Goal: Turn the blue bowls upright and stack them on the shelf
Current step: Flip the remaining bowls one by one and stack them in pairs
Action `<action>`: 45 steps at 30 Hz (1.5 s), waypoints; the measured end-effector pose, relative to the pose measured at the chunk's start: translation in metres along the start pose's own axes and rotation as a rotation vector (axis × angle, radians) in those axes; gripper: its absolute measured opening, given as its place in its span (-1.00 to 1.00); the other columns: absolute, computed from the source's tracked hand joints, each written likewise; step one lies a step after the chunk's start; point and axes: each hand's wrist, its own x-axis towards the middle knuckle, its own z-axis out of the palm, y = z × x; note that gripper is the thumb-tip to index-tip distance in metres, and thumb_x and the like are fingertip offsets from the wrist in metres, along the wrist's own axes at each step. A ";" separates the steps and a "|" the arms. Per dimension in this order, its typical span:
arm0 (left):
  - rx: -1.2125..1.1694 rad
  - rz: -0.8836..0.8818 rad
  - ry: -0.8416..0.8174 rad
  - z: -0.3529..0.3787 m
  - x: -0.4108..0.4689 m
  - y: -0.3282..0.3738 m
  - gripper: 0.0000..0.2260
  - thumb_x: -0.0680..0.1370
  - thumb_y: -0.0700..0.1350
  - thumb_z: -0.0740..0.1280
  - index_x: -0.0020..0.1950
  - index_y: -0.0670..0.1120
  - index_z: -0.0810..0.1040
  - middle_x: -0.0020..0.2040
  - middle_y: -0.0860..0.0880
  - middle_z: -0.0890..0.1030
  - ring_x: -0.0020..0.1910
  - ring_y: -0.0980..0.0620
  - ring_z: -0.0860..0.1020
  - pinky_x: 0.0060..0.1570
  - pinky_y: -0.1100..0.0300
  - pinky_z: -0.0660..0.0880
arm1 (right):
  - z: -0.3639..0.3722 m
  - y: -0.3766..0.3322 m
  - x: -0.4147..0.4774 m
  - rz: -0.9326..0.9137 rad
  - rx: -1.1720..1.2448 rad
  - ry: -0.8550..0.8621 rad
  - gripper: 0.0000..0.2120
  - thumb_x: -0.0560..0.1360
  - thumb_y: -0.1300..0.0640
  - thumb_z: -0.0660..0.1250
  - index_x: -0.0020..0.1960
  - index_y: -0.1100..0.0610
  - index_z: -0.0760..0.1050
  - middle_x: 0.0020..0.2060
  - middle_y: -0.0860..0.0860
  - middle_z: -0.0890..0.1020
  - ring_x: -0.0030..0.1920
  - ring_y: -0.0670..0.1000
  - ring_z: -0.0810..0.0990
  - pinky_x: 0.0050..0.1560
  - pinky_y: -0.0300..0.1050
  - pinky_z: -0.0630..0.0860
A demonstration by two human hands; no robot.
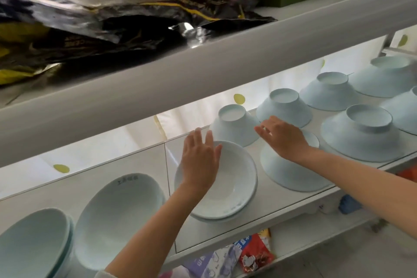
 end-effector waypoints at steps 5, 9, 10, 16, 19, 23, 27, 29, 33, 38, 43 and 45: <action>-0.041 0.352 0.086 0.020 0.009 0.080 -0.61 0.43 0.03 0.42 0.20 -0.11 0.56 0.18 -0.16 0.59 0.15 -0.17 0.57 0.12 -0.01 0.56 | -0.022 0.082 -0.009 -0.200 -0.119 0.085 -0.47 0.55 -0.21 -0.03 0.05 0.13 0.55 -0.04 0.07 0.60 -0.04 0.15 0.61 -0.15 -0.05 0.49; -0.040 0.499 -0.027 0.041 0.009 0.135 -0.58 0.38 0.09 0.47 0.18 -0.03 0.59 0.17 0.01 0.63 0.20 0.00 0.57 0.22 0.05 0.50 | -0.034 0.132 -0.021 -0.425 -0.283 -0.001 -0.42 0.60 -0.20 -0.13 0.14 0.13 0.54 0.04 0.04 0.63 0.00 0.09 0.62 0.05 0.00 0.56; -0.037 0.489 -0.060 0.046 0.009 0.145 -0.60 0.38 0.08 0.48 0.16 -0.02 0.60 0.15 0.03 0.64 0.19 0.01 0.57 0.22 0.05 0.49 | -0.035 0.143 -0.021 -0.473 -0.291 -0.021 -0.46 0.60 -0.18 -0.08 0.17 0.12 0.54 0.08 0.03 0.63 0.05 0.06 0.60 0.12 0.01 0.53; -0.221 0.315 -0.260 0.066 0.014 0.175 -0.87 0.53 -0.10 0.31 0.01 -0.10 0.60 0.00 -0.05 0.62 0.04 -0.05 0.56 0.13 0.06 0.49 | -0.026 0.187 -0.020 -0.777 -0.290 -0.035 -0.75 0.51 -0.02 0.22 0.13 0.04 0.50 0.07 -0.04 0.64 0.13 0.00 0.61 0.27 0.09 0.45; -0.375 0.139 -0.245 0.068 0.012 0.182 -0.90 0.52 -0.14 0.32 -0.03 -0.14 0.57 0.00 -0.07 0.56 0.04 -0.03 0.48 0.06 0.11 0.47 | -0.021 0.194 -0.023 -0.803 -0.227 -0.013 -0.64 0.40 -0.01 0.43 0.14 0.05 0.45 0.08 0.00 0.64 0.15 0.04 0.60 0.22 0.11 0.50; -0.465 0.015 -0.276 0.069 0.014 0.193 -0.95 0.49 -0.21 0.33 -0.14 -0.19 0.55 -0.10 -0.06 0.52 -0.03 0.02 0.39 -0.05 0.33 0.34 | -0.021 0.202 -0.025 -0.782 -0.250 -0.164 -0.37 0.30 -0.23 0.42 0.25 0.04 0.37 0.22 0.00 0.56 0.28 0.06 0.51 0.21 0.24 0.48; -0.524 -0.011 -0.303 0.064 0.014 0.193 -0.95 0.50 -0.21 0.35 -0.15 -0.18 0.54 -0.12 0.04 0.47 -0.04 0.05 0.41 -0.04 0.39 0.33 | -0.020 0.219 -0.030 -0.786 -0.321 -0.358 0.05 0.19 -0.47 0.15 0.53 0.01 -0.05 0.52 0.01 0.05 0.52 0.05 -0.03 0.40 0.33 -0.02; -0.590 -0.029 -0.290 0.060 0.017 0.191 -0.94 0.47 -0.22 0.39 -0.17 -0.19 0.55 -0.15 0.05 0.48 -0.07 0.06 0.44 -0.03 0.31 0.39 | -0.019 0.224 -0.032 -0.844 -0.324 -0.296 0.13 0.16 -0.46 0.25 0.54 -0.02 -0.12 0.53 0.08 -0.05 0.52 0.12 -0.10 0.39 0.35 -0.02; -0.826 -0.118 -0.267 0.042 0.033 0.184 -0.91 0.36 -0.23 0.46 -0.24 -0.13 0.57 -0.25 0.09 0.49 -0.21 0.22 0.45 -0.10 0.39 0.38 | -0.021 0.219 -0.029 -0.843 -0.054 -0.086 -0.06 0.32 -0.24 0.32 0.53 0.02 -0.06 0.50 0.15 0.05 0.50 0.16 0.06 0.38 0.33 0.17; -1.164 -0.407 -0.357 0.023 0.047 0.169 -0.84 0.47 -0.31 0.39 -0.24 -0.10 0.51 -0.29 -0.01 0.50 -0.26 0.08 0.46 -0.22 0.25 0.47 | -0.045 0.191 -0.014 -0.389 0.553 0.019 -0.50 0.34 -0.08 0.25 0.23 0.09 0.49 0.11 0.11 0.64 0.06 0.15 0.64 0.06 -0.15 0.50; -1.539 -0.672 -0.456 0.027 0.053 0.164 -0.76 0.60 0.02 0.23 0.00 -0.14 0.54 -0.06 -0.12 0.57 -0.02 -0.06 0.53 -0.13 0.10 0.59 | -0.068 0.158 0.034 -0.217 0.305 0.083 -0.49 0.34 -0.32 0.26 -0.23 0.16 0.57 -0.34 0.10 0.64 -0.31 0.19 0.57 -0.31 -0.13 0.35; -1.678 -0.740 -0.504 0.032 0.056 0.158 -0.57 0.59 0.20 0.11 0.22 -0.06 0.54 0.16 -0.09 0.61 0.18 -0.07 0.56 0.14 0.03 0.52 | -0.069 0.150 0.050 -0.099 0.223 -0.102 -0.54 0.38 -0.29 0.32 -0.25 0.14 0.50 -0.35 0.05 0.55 -0.28 0.11 0.48 -0.28 -0.15 0.28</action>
